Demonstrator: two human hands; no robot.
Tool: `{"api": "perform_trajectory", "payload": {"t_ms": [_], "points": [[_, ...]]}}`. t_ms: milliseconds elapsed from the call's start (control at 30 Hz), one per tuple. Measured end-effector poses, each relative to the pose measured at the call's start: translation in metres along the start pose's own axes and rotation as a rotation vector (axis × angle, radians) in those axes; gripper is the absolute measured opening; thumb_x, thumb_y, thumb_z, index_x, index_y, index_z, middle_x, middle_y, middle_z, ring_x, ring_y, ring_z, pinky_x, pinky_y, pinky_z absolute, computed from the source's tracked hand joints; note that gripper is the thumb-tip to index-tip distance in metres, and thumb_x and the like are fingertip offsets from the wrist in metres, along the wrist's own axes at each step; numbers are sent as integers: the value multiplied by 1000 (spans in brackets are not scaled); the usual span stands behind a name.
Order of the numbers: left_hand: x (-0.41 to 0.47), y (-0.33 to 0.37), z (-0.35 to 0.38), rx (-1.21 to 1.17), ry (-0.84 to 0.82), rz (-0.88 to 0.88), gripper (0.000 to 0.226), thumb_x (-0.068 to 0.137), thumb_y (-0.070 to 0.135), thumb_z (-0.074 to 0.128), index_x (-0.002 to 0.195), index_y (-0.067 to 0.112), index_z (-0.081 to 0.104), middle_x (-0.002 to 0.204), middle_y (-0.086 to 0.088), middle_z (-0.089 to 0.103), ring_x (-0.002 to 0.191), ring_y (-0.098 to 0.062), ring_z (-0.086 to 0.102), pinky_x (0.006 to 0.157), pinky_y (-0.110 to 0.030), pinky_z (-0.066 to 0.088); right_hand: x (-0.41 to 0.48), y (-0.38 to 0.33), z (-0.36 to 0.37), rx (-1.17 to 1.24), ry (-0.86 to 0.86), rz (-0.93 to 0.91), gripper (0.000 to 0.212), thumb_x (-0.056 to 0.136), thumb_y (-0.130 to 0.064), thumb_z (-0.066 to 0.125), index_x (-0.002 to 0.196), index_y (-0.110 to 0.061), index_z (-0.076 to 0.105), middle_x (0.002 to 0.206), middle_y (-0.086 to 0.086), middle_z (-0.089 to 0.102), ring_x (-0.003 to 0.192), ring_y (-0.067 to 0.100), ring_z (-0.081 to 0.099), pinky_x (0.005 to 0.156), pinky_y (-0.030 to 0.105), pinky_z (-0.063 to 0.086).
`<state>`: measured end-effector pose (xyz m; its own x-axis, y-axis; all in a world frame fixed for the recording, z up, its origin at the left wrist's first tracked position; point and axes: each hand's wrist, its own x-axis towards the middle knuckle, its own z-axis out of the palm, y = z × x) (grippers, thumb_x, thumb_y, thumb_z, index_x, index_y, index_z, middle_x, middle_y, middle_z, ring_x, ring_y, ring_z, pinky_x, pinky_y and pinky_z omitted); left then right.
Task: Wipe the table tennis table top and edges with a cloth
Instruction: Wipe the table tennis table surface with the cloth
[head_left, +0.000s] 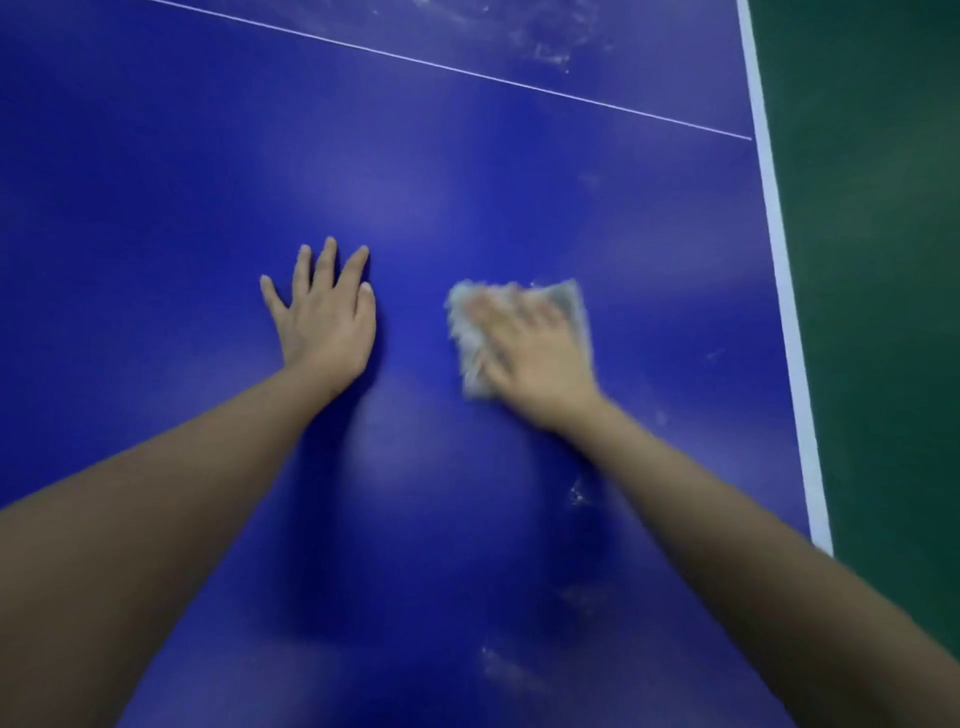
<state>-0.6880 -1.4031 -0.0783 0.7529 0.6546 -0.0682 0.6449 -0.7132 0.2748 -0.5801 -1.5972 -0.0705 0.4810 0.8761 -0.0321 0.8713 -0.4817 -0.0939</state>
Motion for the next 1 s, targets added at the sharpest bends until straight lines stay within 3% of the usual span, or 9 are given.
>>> {"api": "perform_trajectory", "payload": {"t_ms": [133, 200, 300, 367, 433, 567, 733, 800, 1000], "points": [[-4, 11, 4, 93, 34, 22, 52, 97, 33, 26, 148, 25, 20, 156, -8, 16, 143, -32, 6, 113, -55, 5, 32, 93, -13, 74, 37, 552, 56, 100, -34, 30, 152, -20, 15, 158, 2, 19, 144, 28, 16, 114, 40, 10], [-4, 10, 2, 98, 31, 12, 53, 96, 34, 27, 147, 25, 22, 156, -8, 18, 143, -32, 8, 113, -55, 6, 33, 77, -9, 20, 62, 584, 58, 97, -33, 33, 151, -16, 17, 155, 9, 26, 141, 31, 22, 113, 43, 15], [-5, 9, 2, 112, 18, 7, 53, 95, 34, 28, 147, 25, 23, 155, -8, 19, 143, -31, 9, 112, -55, 8, 16, 11, 5, -98, 139, 141, 57, 89, -36, 45, 143, -17, 40, 139, 7, 50, 126, 30, 46, 106, 43, 31], [-6, 10, 2, 117, 12, 6, 53, 95, 32, 31, 147, 24, 25, 155, -9, 21, 143, -31, 11, 112, -55, 9, 14, -9, 5, -30, 11, -210, 58, 90, -39, 36, 144, -18, 38, 144, 1, 46, 131, 29, 43, 108, 43, 31], [-4, 10, 1, 134, 5, 6, 52, 96, 32, 30, 147, 23, 27, 154, -10, 23, 142, -32, 13, 111, -56, 11, 45, 19, -4, 14, -63, -312, 57, 93, -40, 30, 147, -21, 31, 149, 1, 39, 136, 28, 36, 111, 43, 23], [-2, 12, 0, 150, -13, -6, 59, 90, 38, 19, 146, 23, 29, 153, -10, 26, 142, -31, 15, 110, -56, 14, 124, 128, -20, -59, 100, 246, 53, 96, -40, 31, 146, -24, 30, 139, 10, 45, 122, 31, 44, 104, 42, 26], [-1, 14, 0, 170, -8, -6, 62, 88, 39, 15, 144, 21, 34, 150, -13, 31, 141, -33, 20, 108, -57, 18, 144, 188, -23, 123, 166, 1098, 59, 98, -36, 26, 149, -8, 17, 155, 12, 22, 142, 36, 15, 115, 52, 8], [0, 14, 1, 165, -4, -7, 61, 88, 38, 18, 143, 20, 37, 149, -14, 34, 140, -35, 23, 107, -59, 21, 163, 151, -11, 100, 200, 1025, 60, 97, -35, 28, 148, -7, 17, 154, 14, 24, 142, 37, 14, 114, 53, 8], [3, 11, 4, 155, 20, 0, 59, 88, 38, 20, 142, 21, 38, 148, -14, 35, 139, -34, 25, 106, -58, 21, 226, 96, -14, 90, 48, 254, 58, 98, -40, 31, 150, -18, 18, 155, 2, 25, 142, 32, 20, 112, 48, 12]]}}
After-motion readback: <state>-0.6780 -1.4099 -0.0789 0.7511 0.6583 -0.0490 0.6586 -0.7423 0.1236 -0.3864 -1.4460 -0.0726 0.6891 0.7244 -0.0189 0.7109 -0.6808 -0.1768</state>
